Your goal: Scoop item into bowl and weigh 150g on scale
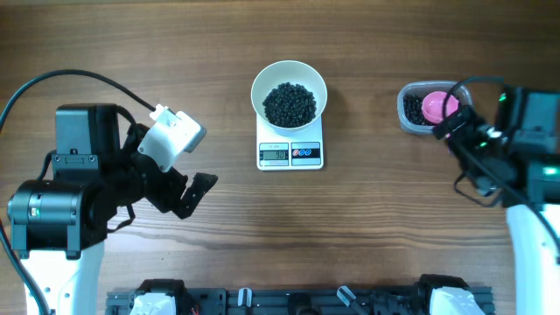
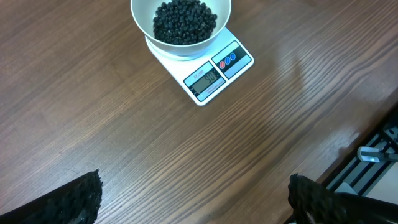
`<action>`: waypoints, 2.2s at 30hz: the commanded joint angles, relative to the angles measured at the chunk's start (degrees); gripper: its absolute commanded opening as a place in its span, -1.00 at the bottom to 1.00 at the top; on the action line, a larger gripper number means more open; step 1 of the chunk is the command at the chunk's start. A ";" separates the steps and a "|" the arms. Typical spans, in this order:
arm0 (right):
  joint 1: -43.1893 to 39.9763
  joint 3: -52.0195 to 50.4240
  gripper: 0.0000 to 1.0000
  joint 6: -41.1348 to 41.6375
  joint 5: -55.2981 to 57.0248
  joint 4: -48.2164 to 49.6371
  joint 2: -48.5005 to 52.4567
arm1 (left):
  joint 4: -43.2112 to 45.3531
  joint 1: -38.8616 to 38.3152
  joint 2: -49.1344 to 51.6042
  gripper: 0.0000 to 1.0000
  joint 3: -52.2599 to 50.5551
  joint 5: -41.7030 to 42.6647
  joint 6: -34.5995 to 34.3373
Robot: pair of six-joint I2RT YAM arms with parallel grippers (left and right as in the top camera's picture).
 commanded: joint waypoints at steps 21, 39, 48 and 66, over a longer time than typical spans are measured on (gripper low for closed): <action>-19.34 -25.66 0.82 -3.17 -14.34 29.46 -1.84 | -0.04 0.39 -0.17 1.00 0.74 0.87 1.09; -20.28 -25.70 0.54 -4.24 -24.09 48.46 18.27 | -0.04 0.39 -0.17 1.00 0.74 0.87 1.09; -20.28 -25.70 0.17 -3.98 -25.18 50.66 19.47 | -0.04 0.39 -0.17 1.00 0.74 0.87 1.11; -20.28 -25.70 -0.40 -2.47 -26.95 51.08 19.47 | -0.04 0.39 -0.17 1.00 0.74 0.87 1.09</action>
